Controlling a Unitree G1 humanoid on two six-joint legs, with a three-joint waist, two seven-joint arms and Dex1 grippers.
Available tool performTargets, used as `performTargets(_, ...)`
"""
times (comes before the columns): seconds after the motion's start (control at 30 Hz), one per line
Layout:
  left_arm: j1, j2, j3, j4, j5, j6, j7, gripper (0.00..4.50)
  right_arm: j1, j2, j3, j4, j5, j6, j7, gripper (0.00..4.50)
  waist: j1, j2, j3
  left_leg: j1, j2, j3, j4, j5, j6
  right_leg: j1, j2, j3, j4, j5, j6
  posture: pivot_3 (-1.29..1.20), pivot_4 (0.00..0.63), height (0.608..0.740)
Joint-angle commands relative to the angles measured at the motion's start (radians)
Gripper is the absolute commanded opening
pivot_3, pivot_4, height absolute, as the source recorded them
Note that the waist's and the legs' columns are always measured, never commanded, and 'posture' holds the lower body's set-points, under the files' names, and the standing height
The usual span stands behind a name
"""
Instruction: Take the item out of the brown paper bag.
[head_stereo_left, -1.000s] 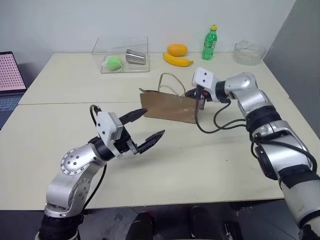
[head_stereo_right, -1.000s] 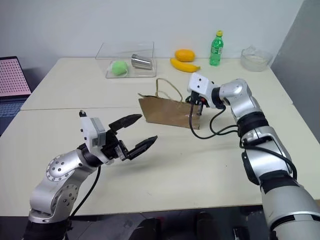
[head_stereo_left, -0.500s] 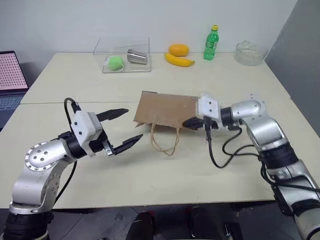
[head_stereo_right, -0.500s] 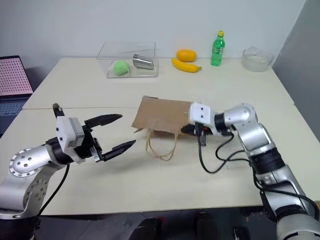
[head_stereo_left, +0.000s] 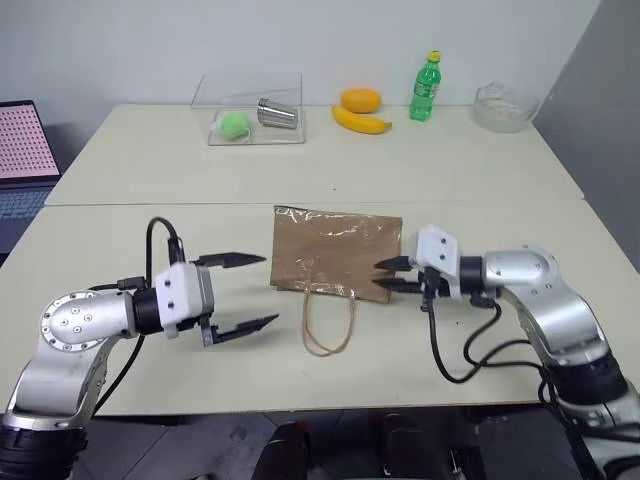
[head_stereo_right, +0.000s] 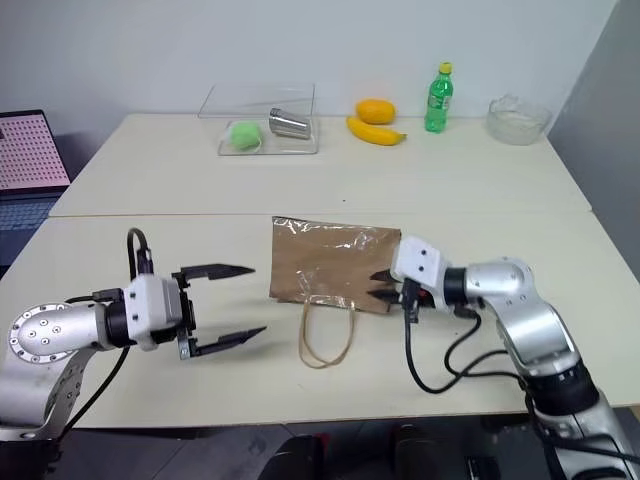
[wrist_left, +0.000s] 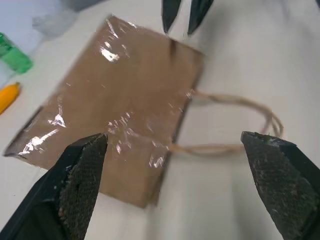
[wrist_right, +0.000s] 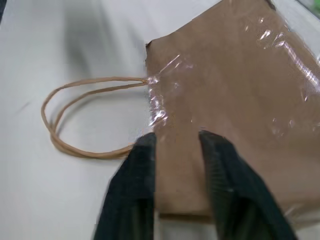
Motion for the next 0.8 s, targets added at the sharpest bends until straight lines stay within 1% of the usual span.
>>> performTargets(0.03, -0.039, 0.004, -0.054, 0.083, 0.078, -0.224, -0.044, 4.50, 0.069, 0.015, -0.051, -0.122, 0.035, 0.022, -0.087, 2.73, 0.001, 0.000, 0.000, 0.000, 0.000, 0.000, 0.000, 0.000, 0.000, 0.000, 0.000, 0.000, 0.000, 0.000, 0.000, 0.00, 0.150, 0.740)
performTargets(0.07, -0.048, -0.003, -0.074, 0.113, 0.094, -0.262, -0.046, 4.50, 0.099, 0.015, -0.049, -0.149, 0.038, 0.027, -0.101, 3.04, 0.001, 0.000, 0.000, 0.000, 0.000, 0.001, 0.000, 0.000, 0.000, 0.000, 0.000, 0.000, 0.000, 0.000, 0.000, 0.00, 0.150, 0.740)
performTargets(0.2, -0.127, -0.059, -0.151, 0.236, 0.162, -0.353, -0.008, 4.50, 0.183, 0.035, -0.041, -0.255, 0.088, 0.095, -0.165, 3.04, 0.003, 0.000, 0.000, 0.000, 0.000, 0.000, 0.000, 0.000, 0.000, 0.000, 0.000, 0.000, 0.000, 0.000, 0.000, 0.00, 0.150, 0.740)
performTargets(0.33, -0.202, -0.093, -0.193, 0.354, 0.194, -0.406, 0.012, 4.50, 0.233, 0.020, -0.039, -0.325, 0.140, 0.141, -0.183, 3.04, 0.001, -0.001, 0.000, 0.000, 0.000, 0.000, 0.001, 0.000, 0.000, 0.000, 0.000, 0.000, 0.000, 0.000, 0.000, 0.00, 0.150, 0.740)
performTargets(0.53, -0.274, -0.139, -0.238, 0.450, 0.196, -0.426, 0.033, 4.50, 0.262, -0.017, -0.048, -0.367, 0.188, 0.172, -0.206, 3.04, 0.002, -0.001, -0.001, 0.000, 0.000, -0.001, 0.001, 0.000, 0.000, 0.001, 0.000, -0.001, 0.001, 0.000, 0.001, 0.00, 0.150, 0.740)
performTargets(0.8, -0.312, -0.175, -0.289, 0.524, 0.221, -0.485, 0.049, 4.50, 0.270, -0.047, -0.052, -0.385, 0.224, 0.187, -0.241, 3.04, 0.001, -0.001, -0.001, 0.000, 0.000, -0.001, 0.001, 0.000, 0.000, 0.001, 0.000, -0.001, 0.001, 0.000, 0.001, 0.00, 0.150, 0.740)
